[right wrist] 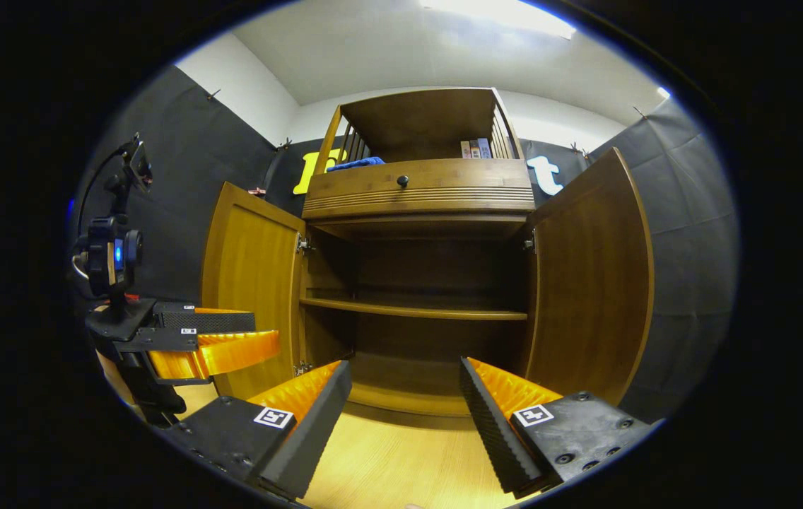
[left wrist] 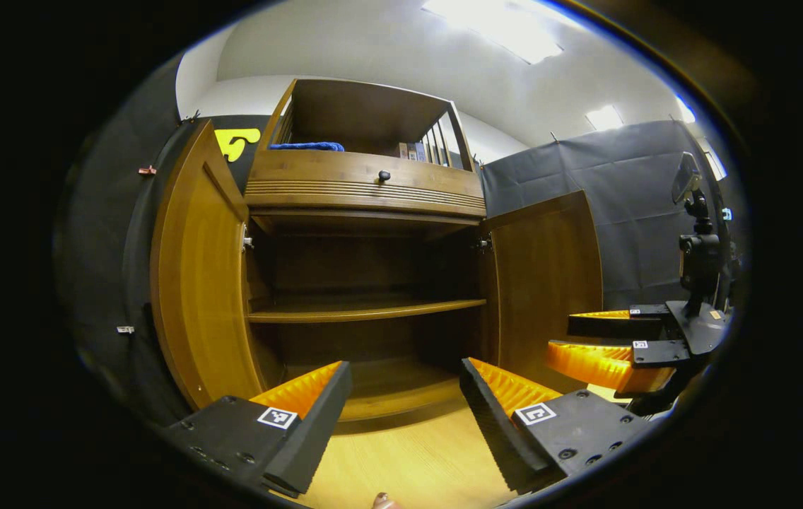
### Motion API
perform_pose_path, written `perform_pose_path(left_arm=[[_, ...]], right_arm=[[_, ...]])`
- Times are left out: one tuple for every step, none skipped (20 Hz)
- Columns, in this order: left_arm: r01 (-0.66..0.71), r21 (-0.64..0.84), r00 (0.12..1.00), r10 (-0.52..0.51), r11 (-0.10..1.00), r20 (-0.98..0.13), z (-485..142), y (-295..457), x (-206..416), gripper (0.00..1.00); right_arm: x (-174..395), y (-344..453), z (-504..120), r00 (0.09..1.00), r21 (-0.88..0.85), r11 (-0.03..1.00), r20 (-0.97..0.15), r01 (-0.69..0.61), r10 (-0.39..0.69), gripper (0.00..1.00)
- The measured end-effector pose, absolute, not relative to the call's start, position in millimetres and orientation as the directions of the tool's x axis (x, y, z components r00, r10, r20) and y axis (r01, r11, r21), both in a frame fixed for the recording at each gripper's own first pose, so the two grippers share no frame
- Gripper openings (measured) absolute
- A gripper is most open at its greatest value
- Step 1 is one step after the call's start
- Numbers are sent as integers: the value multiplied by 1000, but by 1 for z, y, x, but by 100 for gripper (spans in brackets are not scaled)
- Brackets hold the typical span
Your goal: Open the right door of the double-door shoe cabinet with the right hand, and open the left door with the left hand.
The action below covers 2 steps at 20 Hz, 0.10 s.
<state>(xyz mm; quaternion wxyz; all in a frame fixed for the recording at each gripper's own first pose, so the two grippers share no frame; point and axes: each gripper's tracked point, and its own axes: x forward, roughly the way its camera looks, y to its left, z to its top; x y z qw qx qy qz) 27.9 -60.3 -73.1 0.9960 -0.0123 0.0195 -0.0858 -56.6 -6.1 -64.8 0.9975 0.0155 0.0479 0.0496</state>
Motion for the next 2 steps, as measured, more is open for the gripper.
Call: perform_pose_path(left_arm=[[170, -28, 985, -171, 985, -38, -74, -60, 28, 92], [168, -27, 985, -169, 985, -38, -73, -60, 28, 92]], right_arm=[[-57, -5, -65, 990, 38, 994, -94, -100, 103, 99], [-58, -3, -65, 989, 41, 994, -96, -105, 108, 99]])
